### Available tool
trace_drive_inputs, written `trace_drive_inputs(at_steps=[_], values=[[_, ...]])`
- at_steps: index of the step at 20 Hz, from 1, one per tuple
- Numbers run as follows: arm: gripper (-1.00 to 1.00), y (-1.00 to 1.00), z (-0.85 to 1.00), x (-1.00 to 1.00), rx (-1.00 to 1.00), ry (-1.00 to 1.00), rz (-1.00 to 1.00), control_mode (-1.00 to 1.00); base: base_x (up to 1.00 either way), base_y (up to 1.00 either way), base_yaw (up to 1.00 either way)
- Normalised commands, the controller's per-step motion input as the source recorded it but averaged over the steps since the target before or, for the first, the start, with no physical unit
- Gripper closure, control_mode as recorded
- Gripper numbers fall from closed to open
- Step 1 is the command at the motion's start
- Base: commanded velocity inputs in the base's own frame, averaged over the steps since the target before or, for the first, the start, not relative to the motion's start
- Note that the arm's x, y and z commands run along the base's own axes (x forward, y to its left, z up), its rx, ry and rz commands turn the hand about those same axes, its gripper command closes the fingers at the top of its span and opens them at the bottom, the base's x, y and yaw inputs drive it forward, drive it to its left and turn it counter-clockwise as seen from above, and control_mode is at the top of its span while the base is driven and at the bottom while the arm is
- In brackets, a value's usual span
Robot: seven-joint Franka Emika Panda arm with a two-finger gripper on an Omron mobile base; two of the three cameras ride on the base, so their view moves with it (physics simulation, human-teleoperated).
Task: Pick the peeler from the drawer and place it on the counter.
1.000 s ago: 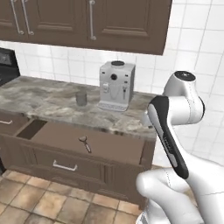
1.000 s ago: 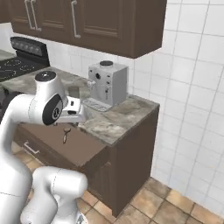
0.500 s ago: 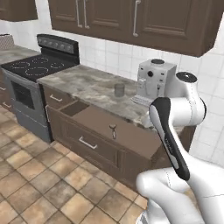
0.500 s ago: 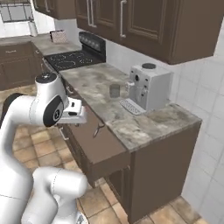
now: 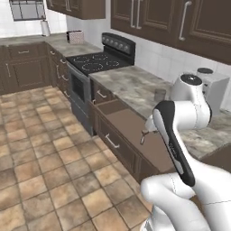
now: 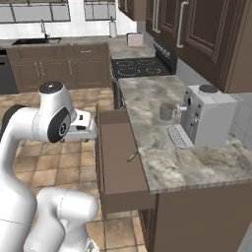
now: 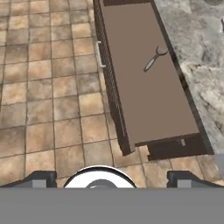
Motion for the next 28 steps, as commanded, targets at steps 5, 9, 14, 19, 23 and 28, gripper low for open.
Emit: trace_drive_inputs(at_steps=[5, 9, 14, 19, 23, 28], values=[[-1.00, -0.31, -0.02, 0.00, 0.04, 0.00, 0.17, -1.00, 0.00, -0.48, 0.29], [-1.00, -0.42, -0.17, 0.00, 0.07, 0.00, 0.26, -1.00, 0.00, 0.00, 0.00], [-1.00, 0.00, -0.45, 0.18, 0.06, 0.00, 0.14, -1.00, 0.00, 0.00, 0.00], [-1.00, 0.25, -0.53, 0.54, 0.00, 0.04, 0.04, -1.00, 0.00, 0.00, 0.00], [-1.00, 0.38, -0.56, 0.57, 0.00, 0.12, 0.00, -1.00, 0.00, 0.00, 0.00], [-1.00, 0.28, -0.71, 0.63, 0.00, 0.17, 0.00, -1.00, 0.00, 0.00, 0.00]])
